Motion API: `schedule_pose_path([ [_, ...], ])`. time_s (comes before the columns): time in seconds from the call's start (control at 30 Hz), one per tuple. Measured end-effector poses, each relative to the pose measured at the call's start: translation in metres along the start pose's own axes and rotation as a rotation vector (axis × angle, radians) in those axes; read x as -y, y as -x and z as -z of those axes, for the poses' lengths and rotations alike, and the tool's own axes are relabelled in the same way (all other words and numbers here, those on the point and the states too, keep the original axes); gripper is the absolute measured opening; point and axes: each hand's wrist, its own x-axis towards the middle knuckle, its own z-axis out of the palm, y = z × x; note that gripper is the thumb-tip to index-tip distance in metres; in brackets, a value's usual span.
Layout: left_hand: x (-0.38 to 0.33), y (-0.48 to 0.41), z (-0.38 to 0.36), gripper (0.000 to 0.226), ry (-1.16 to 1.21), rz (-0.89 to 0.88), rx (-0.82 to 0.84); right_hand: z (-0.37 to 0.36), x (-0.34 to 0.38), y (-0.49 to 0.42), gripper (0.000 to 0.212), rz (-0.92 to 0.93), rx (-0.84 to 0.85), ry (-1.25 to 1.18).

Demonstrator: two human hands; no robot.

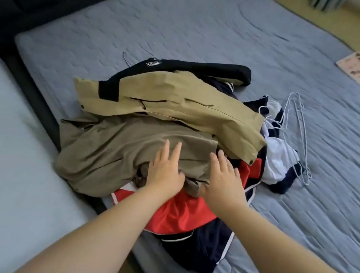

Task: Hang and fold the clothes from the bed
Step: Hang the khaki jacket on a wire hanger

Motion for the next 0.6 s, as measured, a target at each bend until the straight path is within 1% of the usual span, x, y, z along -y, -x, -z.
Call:
schedule_pose_path([
  [0.07,-0.002,-0.031,0.004,0.077,0.065,0.039,-0.095,-0.001,-0.004,-0.022,0.081,0.023,-0.031,0.004],
  [0.13,-0.002,-0.065,0.014,0.075,0.05,0.096,-0.164,0.003,-0.007,-0.043,0.083,0.023,-0.022,0.018],
  [0.23,0.007,-0.105,0.021,0.084,-0.356,0.05,-0.267,-0.004,-0.009,-0.063,0.082,-0.013,0.018,-0.039],
  [0.3,0.014,-0.131,0.032,0.089,-0.504,0.032,-0.268,-0.008,-0.01,-0.072,0.083,-0.013,0.031,-0.072],
  [0.37,0.015,-0.153,0.036,0.088,-0.573,0.004,-0.25,-0.014,-0.015,-0.074,0.084,-0.015,0.031,-0.103],
  [0.43,0.012,-0.166,0.036,0.08,-0.628,-0.044,-0.255,-0.021,-0.019,-0.069,0.084,-0.026,0.032,-0.14],
  [0.47,0.009,-0.17,0.039,0.069,-0.642,-0.061,-0.273,-0.023,-0.021,-0.065,0.083,-0.031,0.023,-0.157],
  [0.53,0.002,-0.172,0.046,0.041,-0.638,-0.063,-0.291,-0.026,-0.024,-0.055,0.083,-0.044,0.017,-0.189],
  [0.57,0.0,-0.17,0.049,0.033,-0.611,-0.058,-0.291,-0.026,-0.024,-0.049,0.083,-0.053,0.02,-0.207],
  [0.6,-0.002,-0.163,0.051,0.03,-0.57,-0.063,-0.288,-0.026,-0.025,-0.043,0.083,-0.069,0.012,-0.233],
])
